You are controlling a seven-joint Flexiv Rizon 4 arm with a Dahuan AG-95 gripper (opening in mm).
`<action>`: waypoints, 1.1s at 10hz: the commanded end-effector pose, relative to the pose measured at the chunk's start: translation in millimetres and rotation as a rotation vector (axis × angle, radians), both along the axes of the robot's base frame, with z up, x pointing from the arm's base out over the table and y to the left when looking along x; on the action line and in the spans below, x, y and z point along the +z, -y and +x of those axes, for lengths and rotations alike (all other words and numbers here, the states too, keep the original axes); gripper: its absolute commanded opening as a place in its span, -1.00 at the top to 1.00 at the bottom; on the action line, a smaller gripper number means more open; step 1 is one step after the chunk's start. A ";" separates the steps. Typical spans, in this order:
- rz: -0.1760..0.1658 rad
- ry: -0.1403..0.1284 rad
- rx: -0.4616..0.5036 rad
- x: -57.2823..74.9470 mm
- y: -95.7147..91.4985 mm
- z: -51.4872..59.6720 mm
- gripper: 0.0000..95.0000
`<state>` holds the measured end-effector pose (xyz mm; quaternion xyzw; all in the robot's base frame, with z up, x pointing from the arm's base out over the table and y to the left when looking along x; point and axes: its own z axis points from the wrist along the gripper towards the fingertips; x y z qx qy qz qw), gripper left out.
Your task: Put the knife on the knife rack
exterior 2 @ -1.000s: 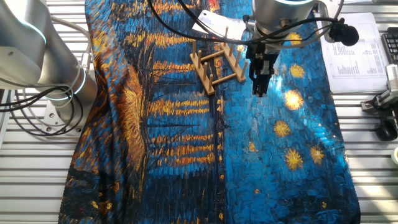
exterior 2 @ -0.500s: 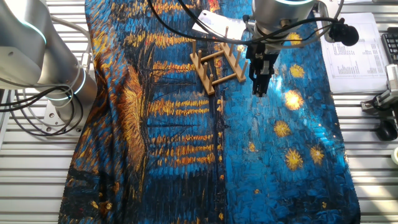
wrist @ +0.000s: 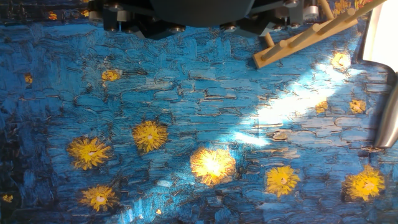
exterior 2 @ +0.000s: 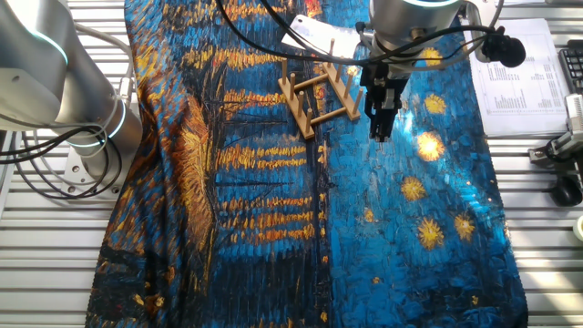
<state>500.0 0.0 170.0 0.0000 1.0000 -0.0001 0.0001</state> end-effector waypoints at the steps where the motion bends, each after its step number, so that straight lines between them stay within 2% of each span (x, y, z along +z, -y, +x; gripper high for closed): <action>1: 0.036 -0.067 -0.019 0.0 0.0 0.0 1.00; 11: 0.049 -0.073 -0.027 0.8 -0.6 1.1 1.00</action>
